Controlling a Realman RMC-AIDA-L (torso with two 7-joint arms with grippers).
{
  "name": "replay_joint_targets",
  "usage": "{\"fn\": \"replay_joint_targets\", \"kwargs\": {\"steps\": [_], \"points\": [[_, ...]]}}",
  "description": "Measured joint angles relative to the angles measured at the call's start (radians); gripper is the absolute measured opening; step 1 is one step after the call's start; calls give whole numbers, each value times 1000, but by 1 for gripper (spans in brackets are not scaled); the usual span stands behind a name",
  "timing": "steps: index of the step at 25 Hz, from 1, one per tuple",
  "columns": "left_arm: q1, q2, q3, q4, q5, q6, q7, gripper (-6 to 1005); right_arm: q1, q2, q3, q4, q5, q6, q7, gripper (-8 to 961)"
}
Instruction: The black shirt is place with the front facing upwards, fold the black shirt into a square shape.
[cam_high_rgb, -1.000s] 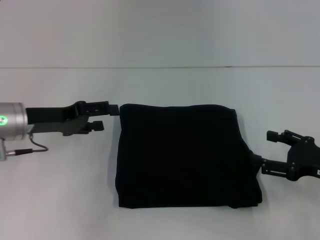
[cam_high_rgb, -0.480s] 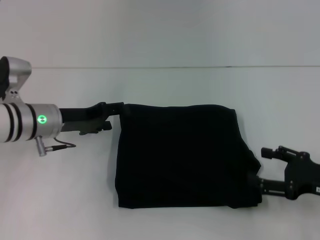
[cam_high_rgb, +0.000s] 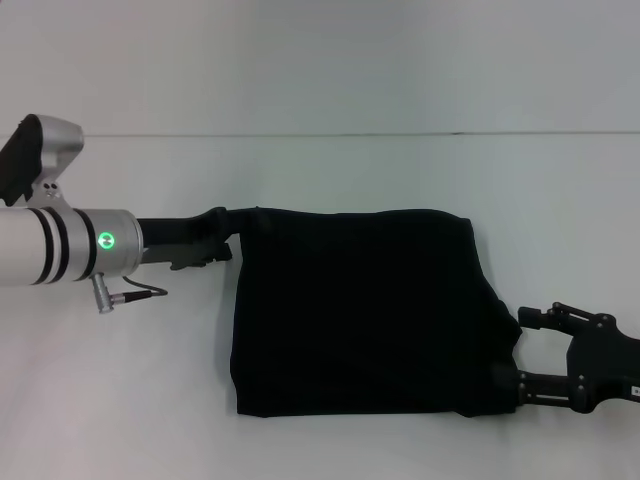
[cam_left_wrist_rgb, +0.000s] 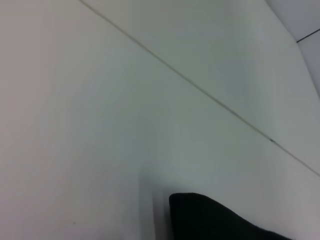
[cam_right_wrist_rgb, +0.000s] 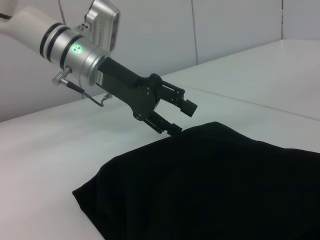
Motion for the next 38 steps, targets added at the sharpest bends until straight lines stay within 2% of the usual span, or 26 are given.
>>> {"fn": "replay_joint_targets", "kwargs": {"steps": [6,17,23,31,33,36,38], "points": [[-12,-13,23,-6,0,-10,2,860,3,1,0,0,1,-9,2,924],[-31,-46,66,9,0,-48,44,776,2,1,0,1,1,-23,4,924],[-29,-47,66,10,0,-54,44,556,0,2,5,1,0,-23,4,924],[-30,-59,51,11,-9,-72,49,372,7,2,7,1,0,-19,4,924],[-30,-62,33,9,-20,-87,48,326,8,3,8,1,2,-17,4,924],[-17,-69,-26,8,-53,-101,60,92,9,3,13,1,6,-16,3,924],[-6,-72,-74,9,-80,-103,82,80,9,4,24,1,7,-15,2,924]]}}
